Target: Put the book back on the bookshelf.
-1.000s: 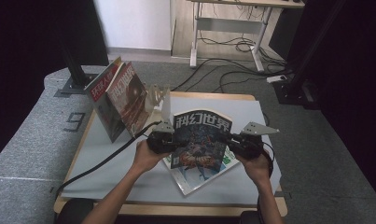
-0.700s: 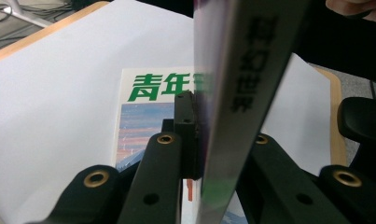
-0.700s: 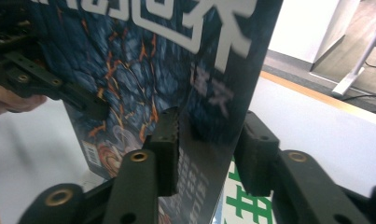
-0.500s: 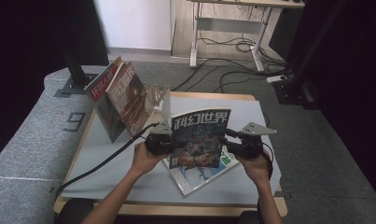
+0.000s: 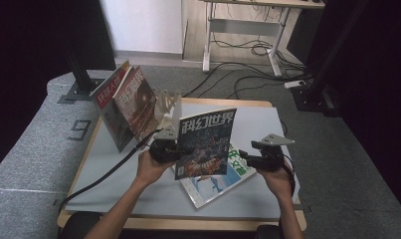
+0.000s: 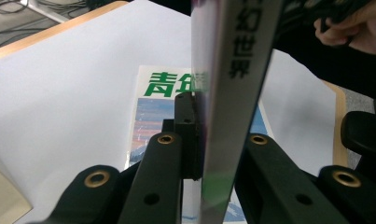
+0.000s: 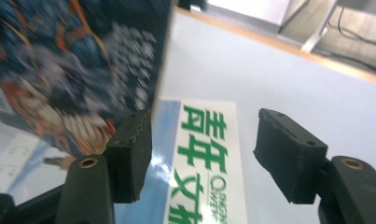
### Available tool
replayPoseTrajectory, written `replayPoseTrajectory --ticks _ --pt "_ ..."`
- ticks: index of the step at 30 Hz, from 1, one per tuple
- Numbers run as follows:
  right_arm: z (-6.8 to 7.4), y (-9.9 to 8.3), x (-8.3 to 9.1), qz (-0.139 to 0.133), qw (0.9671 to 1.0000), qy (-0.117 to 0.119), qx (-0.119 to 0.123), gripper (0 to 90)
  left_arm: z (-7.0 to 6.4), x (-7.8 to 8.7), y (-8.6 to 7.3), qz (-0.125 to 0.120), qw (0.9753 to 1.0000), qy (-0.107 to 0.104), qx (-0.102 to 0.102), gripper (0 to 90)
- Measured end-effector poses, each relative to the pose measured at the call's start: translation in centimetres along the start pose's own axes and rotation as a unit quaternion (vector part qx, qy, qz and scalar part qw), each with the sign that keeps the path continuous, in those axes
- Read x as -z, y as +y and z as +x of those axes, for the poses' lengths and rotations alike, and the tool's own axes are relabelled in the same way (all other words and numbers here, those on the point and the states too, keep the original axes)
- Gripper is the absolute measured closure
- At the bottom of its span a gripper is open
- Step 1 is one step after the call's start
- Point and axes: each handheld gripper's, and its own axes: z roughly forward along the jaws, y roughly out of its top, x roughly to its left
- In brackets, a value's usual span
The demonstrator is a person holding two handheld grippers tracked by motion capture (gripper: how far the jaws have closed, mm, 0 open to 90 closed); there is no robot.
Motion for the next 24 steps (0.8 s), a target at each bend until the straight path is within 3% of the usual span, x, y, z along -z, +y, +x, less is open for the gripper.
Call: replayPoseTrajectory --ticks 10,16,21,24 --pt "-1.1 -2.1 -1.3 0.054 0.9979 -0.036 -0.008 25.5 0.0 1.1 0.4 -0.002 0.9998 0.019 -0.001 83.0" --pt "-1.9 -3.2 -1.6 0.069 0.9963 -0.038 -0.035 18.4 -0.1 1.8 0.4 0.001 0.9993 0.036 -0.008 82.9" --pt "-2.5 -4.4 -1.8 0.074 0.9939 -0.061 -0.055 13.6 0.0 2.5 0.4 0.001 0.9987 0.050 -0.008 82.9" --pt "-3.0 -5.1 -1.9 0.085 0.9903 -0.084 -0.071 12.9 0.0 2.9 0.4 0.002 0.9981 0.061 -0.008 82.9"
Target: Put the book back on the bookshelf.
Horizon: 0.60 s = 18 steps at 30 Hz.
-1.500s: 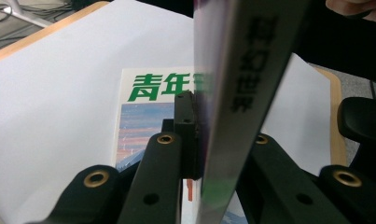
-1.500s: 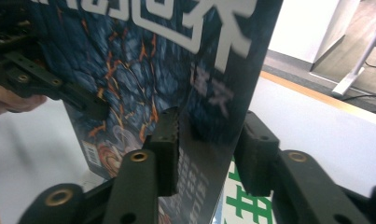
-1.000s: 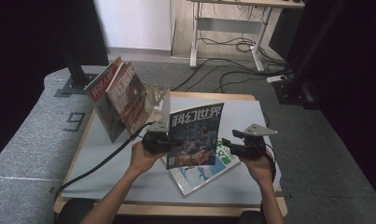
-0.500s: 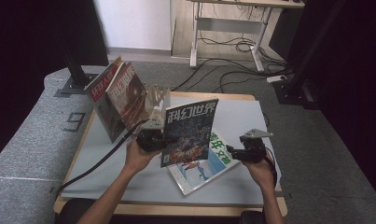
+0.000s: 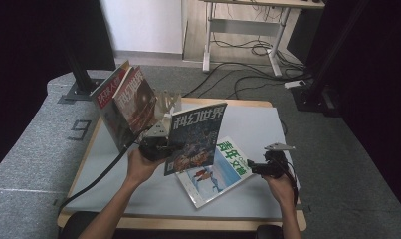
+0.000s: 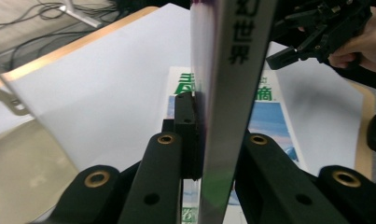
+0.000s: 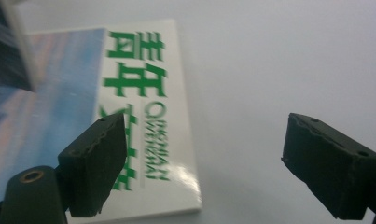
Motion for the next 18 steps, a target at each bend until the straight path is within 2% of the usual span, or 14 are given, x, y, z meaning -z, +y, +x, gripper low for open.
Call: replayPoseTrajectory --ticks 6,10,18 --pt "-0.6 -1.2 -0.5 0.008 0.9996 -0.017 -0.023 7.5 0.8 0.9 -0.7 -0.006 0.9998 0.009 0.017 82.9" --pt "-1.0 -2.1 -1.0 0.014 0.9992 -0.024 -0.029 2.5 1.2 1.6 -1.1 -0.008 0.9995 0.020 0.025 82.9" --pt "-2.0 -3.4 -1.2 0.024 0.9987 -0.027 -0.035 0.9 1.8 3.1 -1.9 -0.013 0.9986 0.040 0.033 82.9"
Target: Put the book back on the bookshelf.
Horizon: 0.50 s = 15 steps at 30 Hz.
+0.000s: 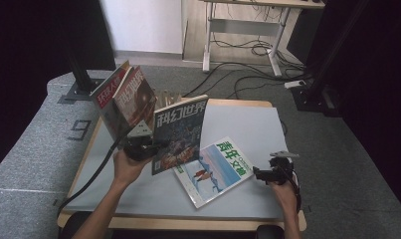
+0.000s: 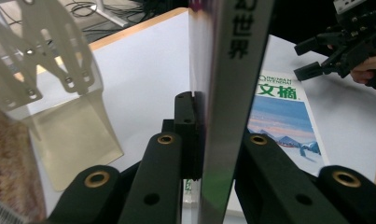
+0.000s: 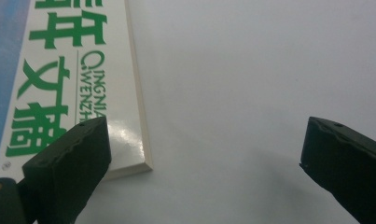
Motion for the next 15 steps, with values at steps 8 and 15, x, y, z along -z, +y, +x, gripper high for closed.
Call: replayPoseTrajectory --ticks 8,15 --pt "-0.5 -0.6 0.1 -0.006 1.0000 0.006 -0.004 0.0 0.8 1.3 -0.4 -0.003 0.9998 0.020 0.008 82.9" --pt "-0.8 -1.3 0.0 0.003 1.0000 0.006 -0.004 0.0 1.6 2.1 -0.9 -0.004 0.9989 0.044 0.016 82.9"
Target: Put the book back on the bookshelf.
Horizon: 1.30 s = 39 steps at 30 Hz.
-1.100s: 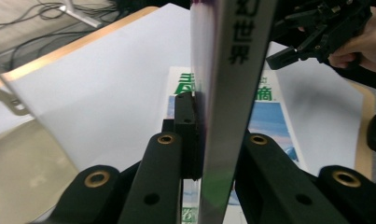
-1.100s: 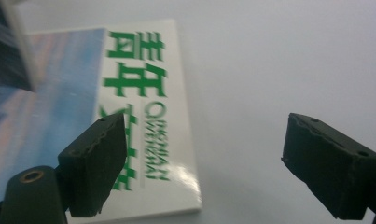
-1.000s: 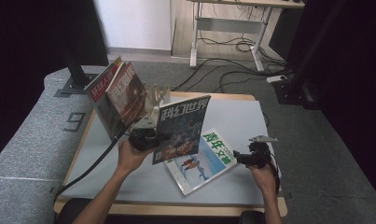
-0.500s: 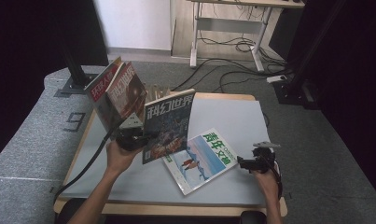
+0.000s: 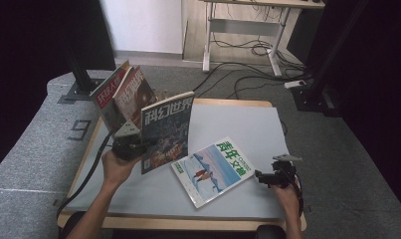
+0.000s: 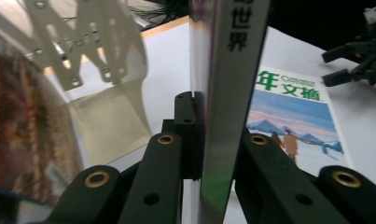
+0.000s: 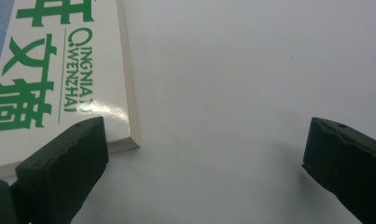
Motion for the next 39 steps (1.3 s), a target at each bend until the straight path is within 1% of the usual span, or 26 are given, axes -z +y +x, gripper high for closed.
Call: replayPoseTrajectory --ticks 1,6,8,13,16,22,25,30,31,34,36,39 --pt "-0.1 -0.1 0.0 0.001 1.0000 0.000 0.000 0.0 0.2 0.1 -0.1 0.000 1.0000 0.006 0.002 82.9" --pt "-0.4 -0.5 -0.1 0.000 1.0000 0.005 -0.006 0.0 0.9 0.8 -0.4 -0.002 0.9998 0.019 0.010 82.9" --pt "-0.4 -0.6 -0.1 -0.001 1.0000 0.005 -0.005 0.0 1.3 1.2 -0.4 -0.006 0.9996 0.021 0.016 82.9" --pt "-0.4 -0.7 -0.1 -0.006 1.0000 0.005 -0.005 0.0 1.9 2.0 -0.4 -0.011 0.9991 0.033 0.025 83.0" --pt "-0.4 -0.7 -0.2 -0.007 0.9999 0.005 -0.005 0.0 2.3 2.5 -0.3 -0.013 0.9989 0.034 0.029 83.0" --pt "-0.4 -0.8 -0.2 -0.009 0.9999 0.005 -0.006 0.0 3.0 3.1 -0.4 -0.018 0.9982 0.044 0.036 83.0" --pt "-0.4 -0.8 -0.2 -0.009 0.9999 0.005 -0.006 0.0 3.3 3.5 -0.5 -0.020 0.9975 0.054 0.040 83.0" --pt "-0.4 -0.8 -0.2 -0.009 0.9999 0.006 -0.006 0.0 4.3 4.3 -0.8 -0.027 0.9956 0.068 0.059 82.9" --pt "-0.4 -0.8 -0.2 -0.009 0.9999 0.006 -0.006 0.0 4.5 4.5 -0.9 -0.029 0.9950 0.070 0.065 83.0" --pt "-0.4 -0.8 -0.2 -0.009 0.9999 0.005 -0.006 0.0 4.9 4.8 -1.0 -0.033 0.9940 0.074 0.073 82.9" --pt "-0.4 -0.8 -0.2 -0.009 0.9999 0.005 -0.006 0.0 5.2 5.0 -1.0 -0.034 0.9936 0.078 0.074 82.9" --pt "-0.4 -0.8 -0.2 -0.009 0.9999 0.005 -0.006 0.0 5.4 5.3 -1.0 -0.033 0.9928 0.089 0.073 82.9"
